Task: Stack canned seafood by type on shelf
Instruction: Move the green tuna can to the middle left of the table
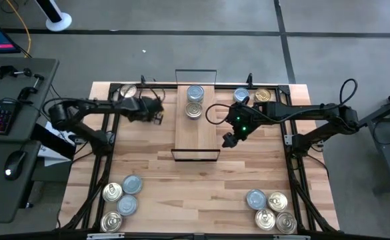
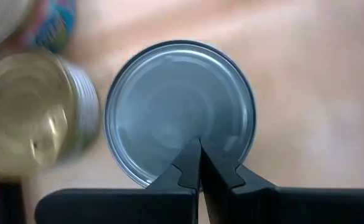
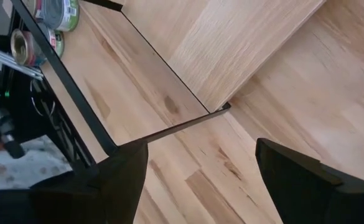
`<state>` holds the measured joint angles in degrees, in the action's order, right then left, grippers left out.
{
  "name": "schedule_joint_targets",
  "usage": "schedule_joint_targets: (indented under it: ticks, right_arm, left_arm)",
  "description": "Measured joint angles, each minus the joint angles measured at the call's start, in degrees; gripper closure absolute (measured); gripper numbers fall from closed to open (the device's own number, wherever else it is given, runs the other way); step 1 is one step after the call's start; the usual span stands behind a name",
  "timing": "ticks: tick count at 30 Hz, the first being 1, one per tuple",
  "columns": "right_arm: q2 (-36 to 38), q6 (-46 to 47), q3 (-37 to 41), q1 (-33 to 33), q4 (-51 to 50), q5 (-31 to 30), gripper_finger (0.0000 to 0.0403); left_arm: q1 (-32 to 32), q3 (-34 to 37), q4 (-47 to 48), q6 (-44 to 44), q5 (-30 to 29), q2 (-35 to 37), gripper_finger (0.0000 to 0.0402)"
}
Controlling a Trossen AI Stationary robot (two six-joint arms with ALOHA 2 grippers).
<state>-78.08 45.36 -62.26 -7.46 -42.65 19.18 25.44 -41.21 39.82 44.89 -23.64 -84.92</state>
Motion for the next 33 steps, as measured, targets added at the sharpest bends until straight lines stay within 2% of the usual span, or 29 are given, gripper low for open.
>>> schedule_joint_targets:
  ticks: [7,11,14,20,24,29,33]
  right_arm:
    - [0.0,-5.1,0.0,-1.2,0.5,-3.7,0.0114]
    - [-0.4,-7.1,0.0,-5.4,4.9,-5.1,0.0116]
    - [-1.1,-8.7,0.0,-9.5,11.0,-4.1,0.0132]
    - [-6.1,-9.3,0.0,-13.0,21.4,1.4,0.0215]
    - [-8.5,-9.3,0.0,-11.9,21.6,1.3,0.0283]
    - [-9.0,-6.0,0.0,-10.1,24.7,-1.7,0.0384]
    - [-10.2,0.1,0.0,-8.9,28.7,-6.4,0.0391]
  left_arm:
    - [-15.7,0.1,6.2,14.2,2.3,1.9,0.0402]
    - [-24.1,0.1,4.8,24.6,4.2,1.9,0.0402]
    - [-28.9,0.1,3.1,31.0,4.6,1.9,0.0401]
    - [-36.6,0.1,-3.3,38.0,7.0,1.8,0.0402]
    - [-42.0,0.1,-4.1,39.4,10.4,1.8,0.0402]
    - [-47.9,0.1,-3.8,38.7,11.6,1.8,0.0402]
    - [-51.3,0.1,-4.1,35.5,13.1,2.0,0.0402]
